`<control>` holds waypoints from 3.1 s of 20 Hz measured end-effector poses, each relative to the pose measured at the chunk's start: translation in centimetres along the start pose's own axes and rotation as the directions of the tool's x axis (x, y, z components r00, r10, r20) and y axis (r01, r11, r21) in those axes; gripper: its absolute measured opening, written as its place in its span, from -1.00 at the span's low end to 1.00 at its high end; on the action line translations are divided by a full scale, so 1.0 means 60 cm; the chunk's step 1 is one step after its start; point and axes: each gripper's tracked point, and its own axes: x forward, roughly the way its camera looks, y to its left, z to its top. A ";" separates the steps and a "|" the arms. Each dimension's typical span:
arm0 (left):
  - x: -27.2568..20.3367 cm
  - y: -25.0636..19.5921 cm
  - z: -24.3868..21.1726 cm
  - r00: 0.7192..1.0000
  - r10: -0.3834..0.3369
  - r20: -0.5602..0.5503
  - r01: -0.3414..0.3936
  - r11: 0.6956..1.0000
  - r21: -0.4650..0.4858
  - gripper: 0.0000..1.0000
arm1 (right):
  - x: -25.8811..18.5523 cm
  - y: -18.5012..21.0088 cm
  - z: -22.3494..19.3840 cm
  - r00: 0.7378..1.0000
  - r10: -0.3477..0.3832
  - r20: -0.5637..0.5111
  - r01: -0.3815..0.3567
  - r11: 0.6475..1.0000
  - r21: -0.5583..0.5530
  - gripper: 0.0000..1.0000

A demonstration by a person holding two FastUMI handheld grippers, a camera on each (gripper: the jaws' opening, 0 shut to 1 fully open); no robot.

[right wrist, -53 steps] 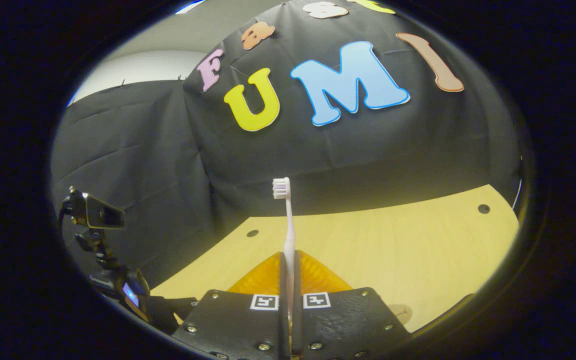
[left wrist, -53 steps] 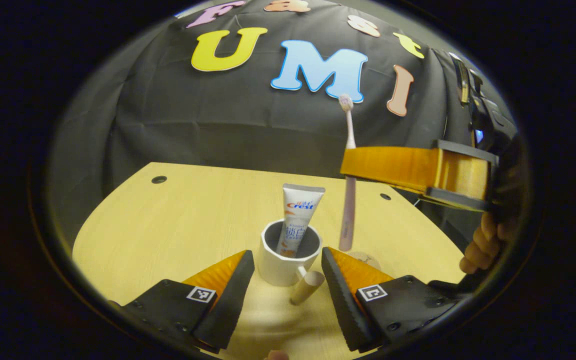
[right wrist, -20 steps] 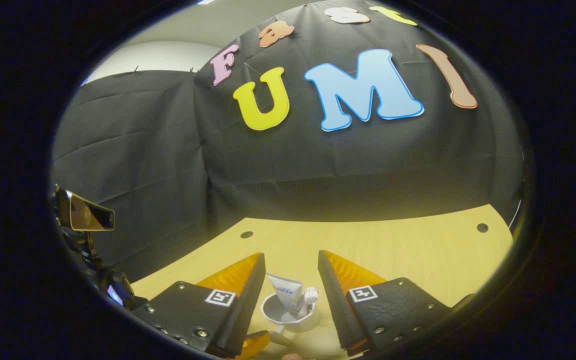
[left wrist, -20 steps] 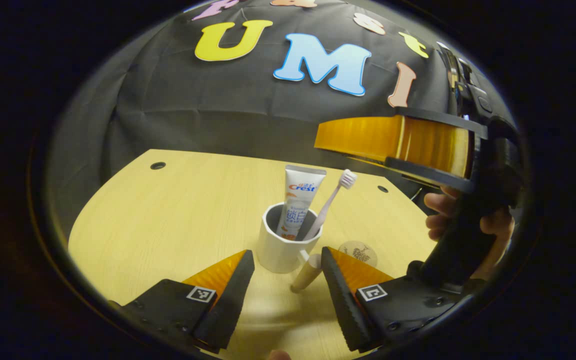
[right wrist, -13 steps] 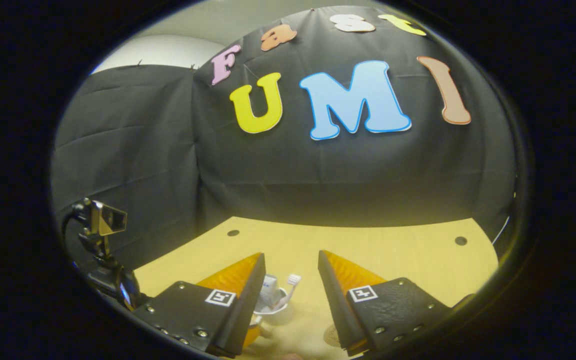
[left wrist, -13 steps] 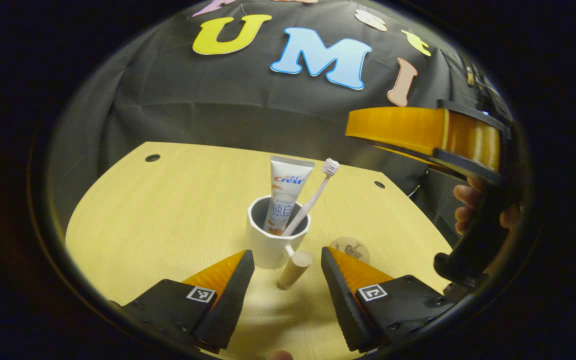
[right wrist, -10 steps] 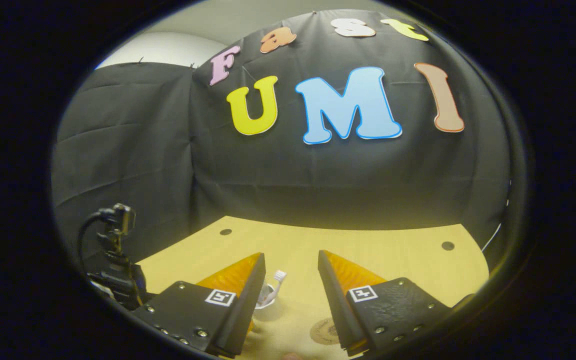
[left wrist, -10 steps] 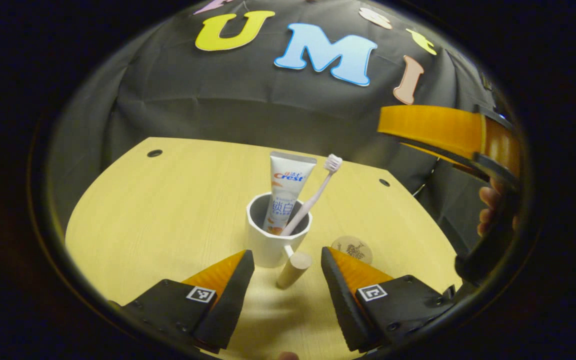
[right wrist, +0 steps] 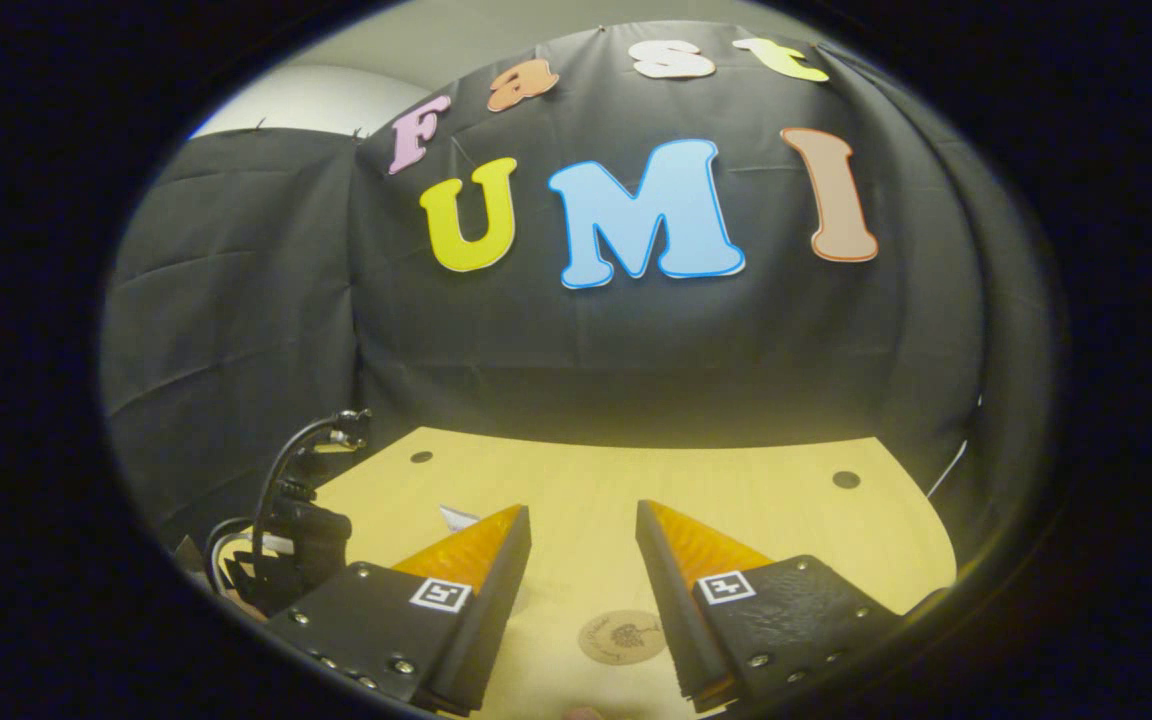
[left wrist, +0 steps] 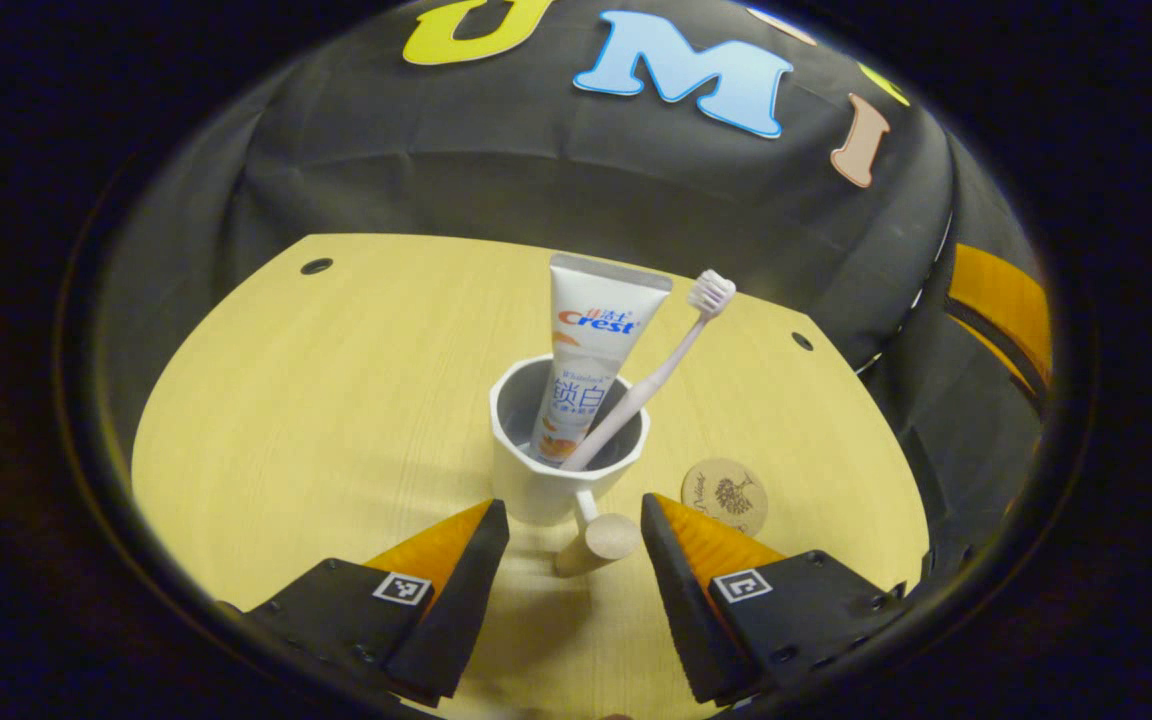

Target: Put the toothbrush and toothpaste on the desktop into the cup, then pick up the cup and place it on the coaster on the desktop.

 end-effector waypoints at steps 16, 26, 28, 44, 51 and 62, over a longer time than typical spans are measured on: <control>0.043 0.010 -0.014 0.988 0.093 -0.124 -0.096 0.995 -0.018 -0.16 | -0.085 -0.110 -0.062 0.983 -0.150 -0.104 0.160 0.982 0.096 0.35; 0.052 0.008 -0.005 0.981 0.154 -0.118 -0.143 0.985 0.097 -0.49 | -0.093 -0.115 -0.061 0.983 -0.152 -0.105 0.164 0.981 0.108 0.35; 0.055 -0.002 -0.003 0.985 0.134 -0.108 -0.123 0.987 0.104 -0.49 | -0.094 -0.118 -0.059 0.982 -0.156 -0.102 0.167 0.980 0.108 0.25; 0.043 -0.184 -0.009 0.997 -0.050 -0.057 0.059 0.984 0.170 -0.50 | -0.123 -0.146 -0.058 0.977 -0.190 -0.098 0.201 0.973 0.117 0.25; 0.049 -0.238 -0.042 0.995 -0.078 -0.054 0.087 0.979 0.184 -0.51 | -0.147 -0.166 -0.066 0.973 -0.202 -0.112 0.215 0.970 0.116 0.35; 0.053 -0.252 -0.062 0.997 -0.043 -0.059 0.056 0.968 0.245 -0.39 | -0.161 -0.182 -0.069 0.979 -0.170 -0.116 0.185 0.975 0.125 0.35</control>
